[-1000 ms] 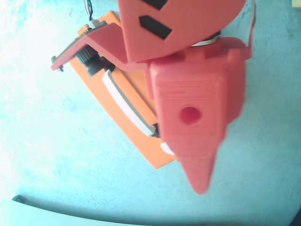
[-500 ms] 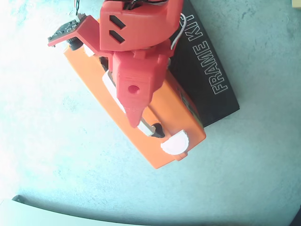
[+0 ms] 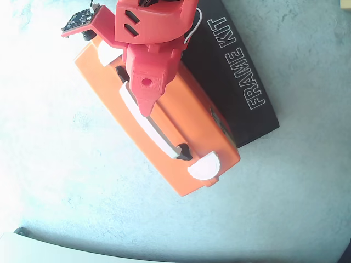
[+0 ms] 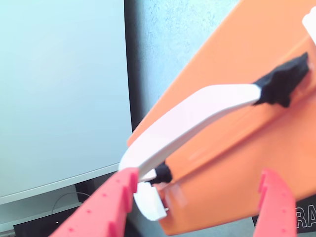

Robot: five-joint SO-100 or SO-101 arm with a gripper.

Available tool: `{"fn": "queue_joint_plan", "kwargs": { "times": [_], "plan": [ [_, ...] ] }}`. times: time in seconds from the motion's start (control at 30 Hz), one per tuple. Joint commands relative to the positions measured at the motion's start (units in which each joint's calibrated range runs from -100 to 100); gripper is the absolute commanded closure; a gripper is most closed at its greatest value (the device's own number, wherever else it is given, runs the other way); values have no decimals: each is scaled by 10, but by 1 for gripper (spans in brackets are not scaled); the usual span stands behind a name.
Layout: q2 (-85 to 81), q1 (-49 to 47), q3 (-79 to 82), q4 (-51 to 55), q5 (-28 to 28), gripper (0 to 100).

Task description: Grab the white handle of the orange box

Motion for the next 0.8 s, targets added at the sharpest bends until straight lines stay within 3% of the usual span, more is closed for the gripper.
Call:
{"fn": "queue_joint_plan", "kwargs": {
  "times": [0.0,0.53,0.77],
  "plan": [
    [42,-1,-67,56,1,71],
    [104,-38,-102,58,-2,71],
    [128,-38,-107,64,-63,71]
  ]
}}
